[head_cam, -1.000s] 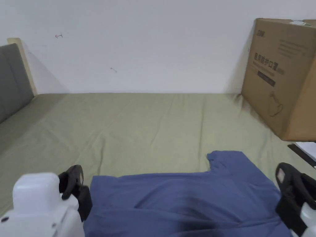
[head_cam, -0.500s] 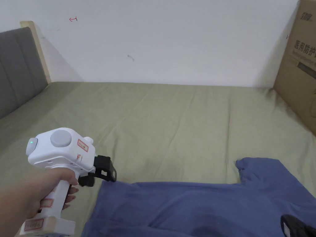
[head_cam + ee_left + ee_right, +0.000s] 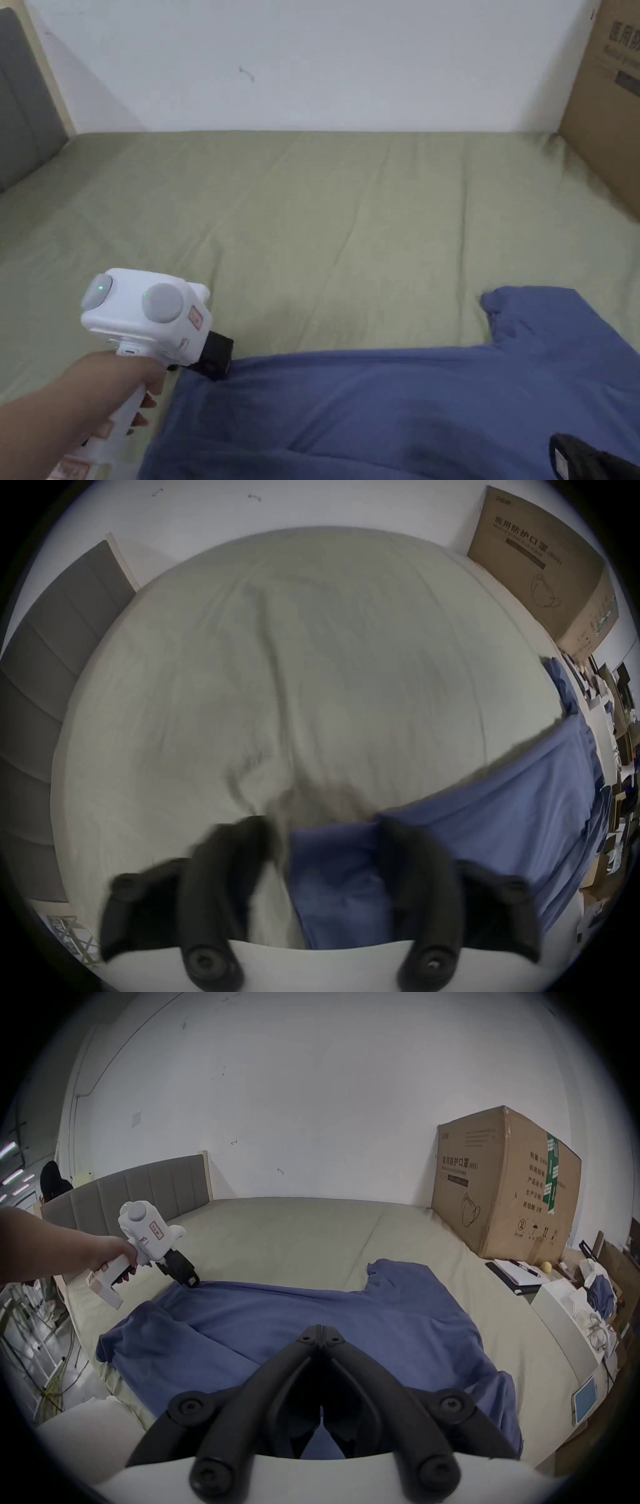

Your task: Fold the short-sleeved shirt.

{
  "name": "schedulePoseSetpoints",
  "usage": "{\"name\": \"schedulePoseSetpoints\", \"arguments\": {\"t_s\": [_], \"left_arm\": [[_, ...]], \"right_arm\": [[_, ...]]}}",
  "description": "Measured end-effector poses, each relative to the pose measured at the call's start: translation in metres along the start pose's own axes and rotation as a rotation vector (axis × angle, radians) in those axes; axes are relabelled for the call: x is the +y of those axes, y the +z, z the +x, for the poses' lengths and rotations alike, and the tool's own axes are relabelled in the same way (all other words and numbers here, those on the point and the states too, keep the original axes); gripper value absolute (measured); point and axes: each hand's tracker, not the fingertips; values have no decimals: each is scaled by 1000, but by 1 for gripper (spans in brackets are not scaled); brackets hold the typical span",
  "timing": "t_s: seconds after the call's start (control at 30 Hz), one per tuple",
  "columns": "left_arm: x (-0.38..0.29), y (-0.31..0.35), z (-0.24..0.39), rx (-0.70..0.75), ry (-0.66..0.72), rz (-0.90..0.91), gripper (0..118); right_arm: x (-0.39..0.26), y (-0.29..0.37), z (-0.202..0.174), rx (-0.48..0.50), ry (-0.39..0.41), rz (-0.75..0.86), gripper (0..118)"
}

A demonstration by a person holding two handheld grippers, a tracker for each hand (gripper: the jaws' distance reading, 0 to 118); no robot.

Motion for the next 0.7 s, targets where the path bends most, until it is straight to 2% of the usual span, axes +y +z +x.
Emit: {"name": "schedulePoseSetpoints", "arguments": {"t_s": [0.03,0.07,0.1,0.17,0.23,0.3,0.37,0.47,0.53,0.6,0.67,0.7], "left_arm": [[-2,6,3,9,1,41,23],[-4,11,5,4,-18,70,0],[-5,9,3,-68,-20,88,0],[-12,14,5,-19,-40,150,0],[-21,30,6,-44,-25,264,0],[-30,43,4,-45,13,355,0],[-42,57,5,-75,40,432,0],[-52,68,5,-77,52,462,0],[-57,70,8,-94,65,471,0],[-63,72,12,-86,57,489,0],[-69,70,19,-89,54,518,0],[-70,69,19,-97,52,518,0]], "right_arm": [[-1,2,1,-5,-2,0,0],[1,2,3,-14,-7,2,0],[2,3,6,-20,-24,8,0],[7,5,17,-12,-97,41,0],[21,2,41,30,-187,118,0],[44,-13,73,21,-211,195,0],[72,-48,113,41,-252,117,0],[105,-130,172,21,-288,-227,0],[107,-172,203,58,-311,-261,31],[108,-212,226,-69,-299,-409,47],[101,-244,244,-87,-351,-546,102],[93,-254,251,-102,-362,-547,118]]}}
